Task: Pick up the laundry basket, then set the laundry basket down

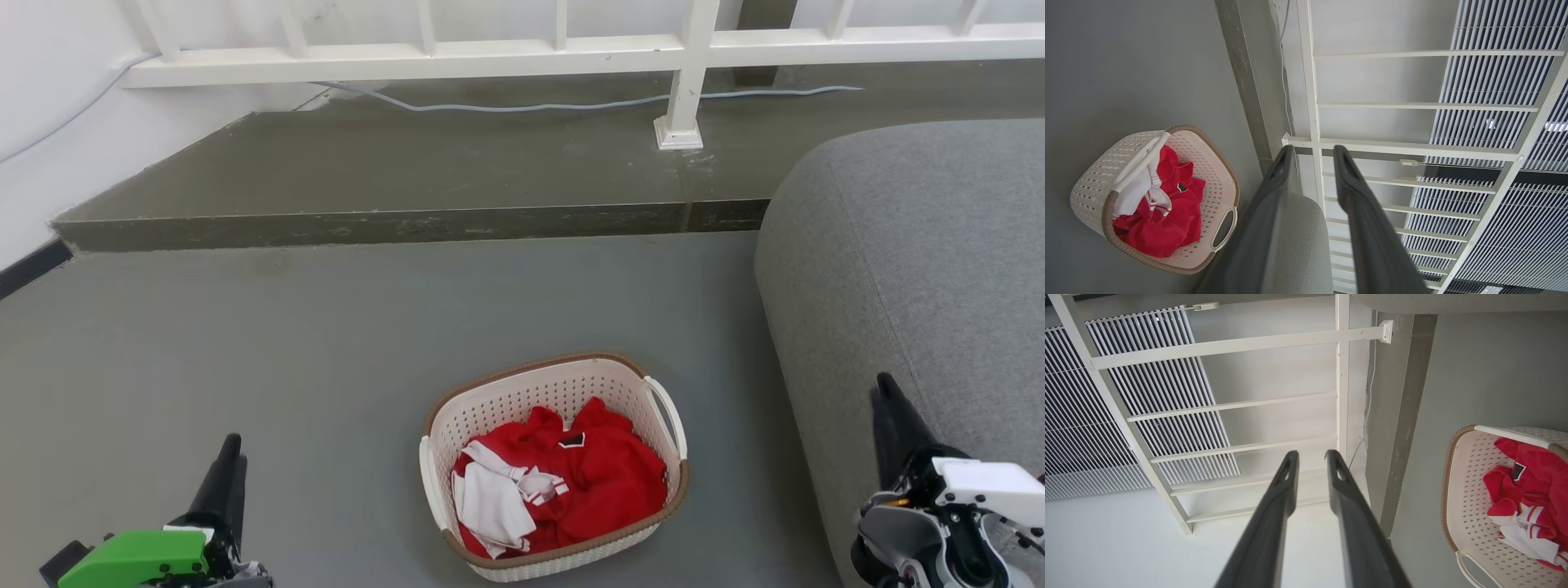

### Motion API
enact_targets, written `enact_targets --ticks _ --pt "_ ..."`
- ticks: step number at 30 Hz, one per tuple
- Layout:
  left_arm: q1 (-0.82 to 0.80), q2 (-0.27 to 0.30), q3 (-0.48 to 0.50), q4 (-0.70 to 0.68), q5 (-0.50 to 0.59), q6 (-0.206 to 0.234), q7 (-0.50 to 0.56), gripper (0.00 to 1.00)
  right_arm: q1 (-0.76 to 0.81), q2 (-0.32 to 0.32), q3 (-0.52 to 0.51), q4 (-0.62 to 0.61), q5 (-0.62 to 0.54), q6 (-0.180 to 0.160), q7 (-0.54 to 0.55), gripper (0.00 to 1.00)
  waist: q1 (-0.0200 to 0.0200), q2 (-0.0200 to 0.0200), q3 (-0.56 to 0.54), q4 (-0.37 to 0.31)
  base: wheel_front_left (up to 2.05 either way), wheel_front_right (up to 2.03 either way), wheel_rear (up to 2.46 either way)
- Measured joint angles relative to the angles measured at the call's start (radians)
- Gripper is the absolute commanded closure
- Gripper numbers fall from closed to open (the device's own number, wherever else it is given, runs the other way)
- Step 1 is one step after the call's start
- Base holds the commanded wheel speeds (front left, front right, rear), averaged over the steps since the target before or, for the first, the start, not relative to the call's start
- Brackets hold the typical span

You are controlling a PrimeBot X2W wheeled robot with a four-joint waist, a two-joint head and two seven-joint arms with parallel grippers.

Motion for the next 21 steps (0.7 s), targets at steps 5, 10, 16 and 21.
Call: enact_targets --ticks 5,10,16,21 --pt "0.007 -0.002 -0.003 -0.001 0.000 0.000 -0.007 0.00 0.009 0.004 0.009 0.000 0.000 0.000 -0.005 0.00 0.0000 0.0000 0.001 0.000 0.00 0.00 0.00" --pt "0.007 -0.002 -0.008 -0.014 0.000 0.000 -0.015 0.00 0.008 0.004 0.023 -0.012 -0.002 0.000 -0.011 0.00 0.0000 0.0000 0.002 0.001 0.00 0.00 0.00" --pt "0.006 -0.001 -0.015 -0.030 0.009 0.000 -0.034 0.00 0.008 0.003 0.044 -0.028 -0.013 0.000 -0.028 0.00 0.0000 0.0000 0.003 0.001 0.00 0.00 0.00" --pt "0.006 0.002 -0.030 -0.051 0.036 0.000 -0.056 0.00 0.007 0.000 0.064 -0.038 -0.039 0.000 -0.054 0.00 0.0000 0.0000 0.005 0.001 0.00 0.00 0.00"
